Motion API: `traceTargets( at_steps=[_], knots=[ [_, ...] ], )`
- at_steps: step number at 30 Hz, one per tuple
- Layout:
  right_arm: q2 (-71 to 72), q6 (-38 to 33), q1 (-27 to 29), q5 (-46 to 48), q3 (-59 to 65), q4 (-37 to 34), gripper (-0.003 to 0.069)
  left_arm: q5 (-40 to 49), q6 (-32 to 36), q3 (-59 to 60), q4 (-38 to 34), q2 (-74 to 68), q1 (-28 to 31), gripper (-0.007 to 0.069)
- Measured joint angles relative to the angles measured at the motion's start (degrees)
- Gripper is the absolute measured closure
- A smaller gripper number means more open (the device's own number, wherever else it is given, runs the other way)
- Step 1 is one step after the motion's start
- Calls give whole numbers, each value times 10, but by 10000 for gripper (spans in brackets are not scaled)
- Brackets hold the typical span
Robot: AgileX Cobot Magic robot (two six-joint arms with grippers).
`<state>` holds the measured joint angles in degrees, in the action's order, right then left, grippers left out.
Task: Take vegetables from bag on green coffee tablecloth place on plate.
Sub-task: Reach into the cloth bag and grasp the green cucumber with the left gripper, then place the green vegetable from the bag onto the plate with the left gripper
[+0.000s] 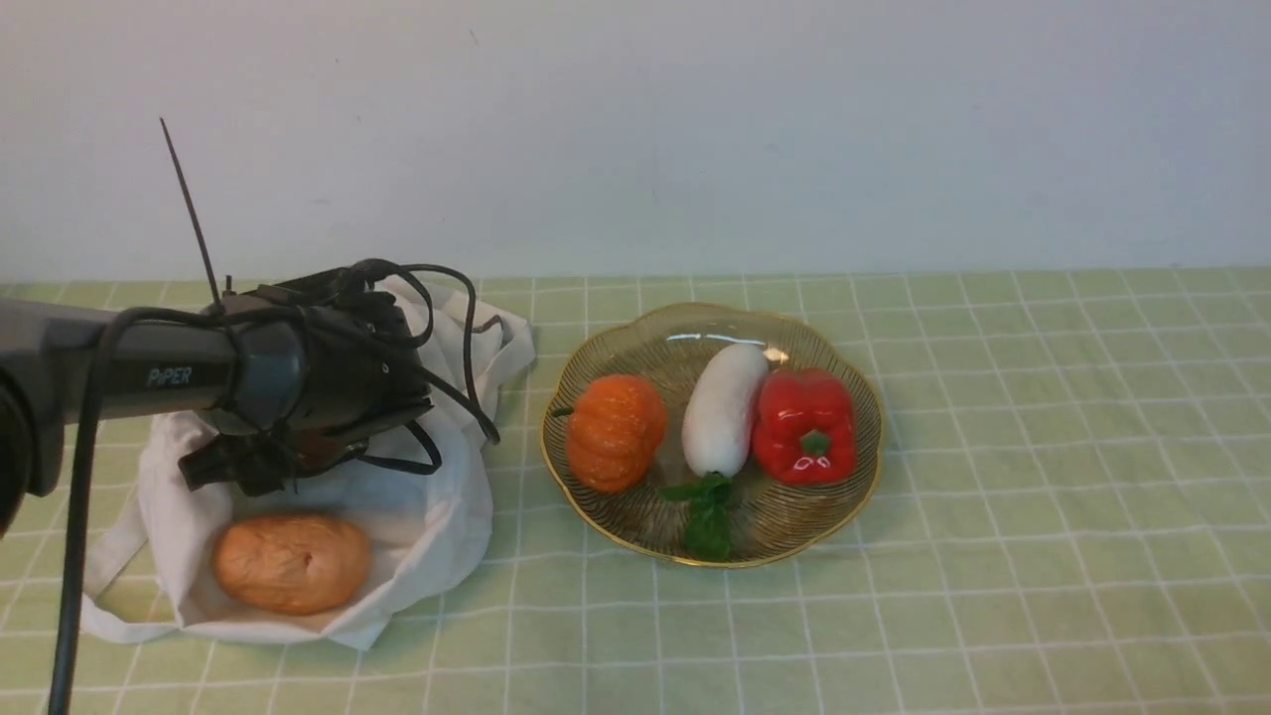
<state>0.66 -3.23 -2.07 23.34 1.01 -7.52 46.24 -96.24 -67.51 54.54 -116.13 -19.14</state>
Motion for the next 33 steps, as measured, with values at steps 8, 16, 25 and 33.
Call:
traceTargets(
  at_steps=[8, 16, 25, 33],
  knots=[
    [0, 0, 0, 0, 0, 0, 674, 1, 115, 0, -44, 21, -18, 325],
    [0, 0, 0, 0, 0, 0, 674, 32, 331, 0, -209, 77, -27, 325],
    [0, 0, 0, 0, 0, 0, 674, 89, 573, 0, -380, 173, -27, 325],
    [0, 0, 0, 0, 0, 0, 674, 158, 722, 0, -479, 315, -27, 325]
  ],
)
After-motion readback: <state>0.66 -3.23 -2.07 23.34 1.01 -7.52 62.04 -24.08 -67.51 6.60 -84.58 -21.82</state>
